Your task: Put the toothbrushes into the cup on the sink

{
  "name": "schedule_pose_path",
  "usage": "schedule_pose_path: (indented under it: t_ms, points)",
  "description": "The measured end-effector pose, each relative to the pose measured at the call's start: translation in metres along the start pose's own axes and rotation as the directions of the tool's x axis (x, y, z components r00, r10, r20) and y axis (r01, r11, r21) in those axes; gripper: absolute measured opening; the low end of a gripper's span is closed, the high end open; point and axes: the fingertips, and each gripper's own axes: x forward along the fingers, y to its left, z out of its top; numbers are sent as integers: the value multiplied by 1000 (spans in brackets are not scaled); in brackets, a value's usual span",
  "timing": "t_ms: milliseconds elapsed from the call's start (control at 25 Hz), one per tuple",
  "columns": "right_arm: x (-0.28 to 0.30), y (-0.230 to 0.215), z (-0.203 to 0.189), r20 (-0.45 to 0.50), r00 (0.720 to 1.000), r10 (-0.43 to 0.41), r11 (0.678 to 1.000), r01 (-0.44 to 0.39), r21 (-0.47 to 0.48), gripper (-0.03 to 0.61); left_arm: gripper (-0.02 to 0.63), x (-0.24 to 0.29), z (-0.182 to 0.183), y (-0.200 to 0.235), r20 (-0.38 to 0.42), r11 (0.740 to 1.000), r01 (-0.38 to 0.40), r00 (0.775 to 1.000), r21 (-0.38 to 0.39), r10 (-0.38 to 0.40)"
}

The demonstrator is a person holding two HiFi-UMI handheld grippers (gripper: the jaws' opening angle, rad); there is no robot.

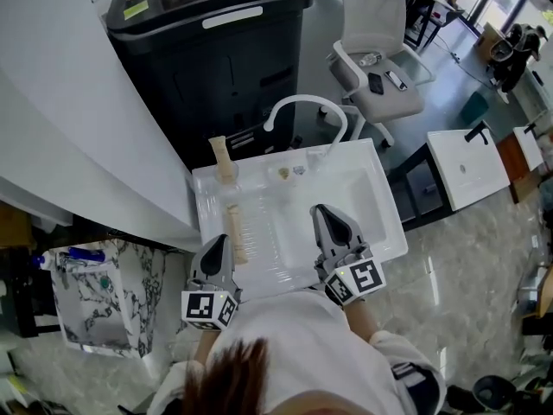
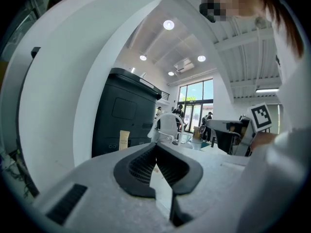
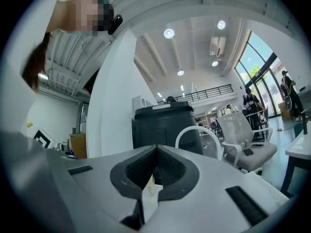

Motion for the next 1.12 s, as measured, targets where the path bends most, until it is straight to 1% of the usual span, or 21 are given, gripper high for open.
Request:
schedule_pose_path:
  t_ms: [200,440,640,880,1120]
  points:
    - [-15,2,-19,-30,999,-17,999,19,42,12,15,-3,1,-1,4,1000,-2,1000,12,2]
    - [-25,14,-50,-85,996,-5,997,11,78,12,15,-7,-8,0,-11,1000,-1,1000,7,1]
    - [-29,21,-68,-117,993,1,995,11,101,12,15,-14,-16,-1,-23,1000,0,1000,-7,0]
    - [-24,29,-74,-139,990,-10,993,26,112,12,15,-18,-16,4,-25,1000,0,1000,-28,-1]
    - [-17,44,-78,-130,992,2,994,13,113,12,15,-20,-14,11,-17,1000,21,1000,-15,-22]
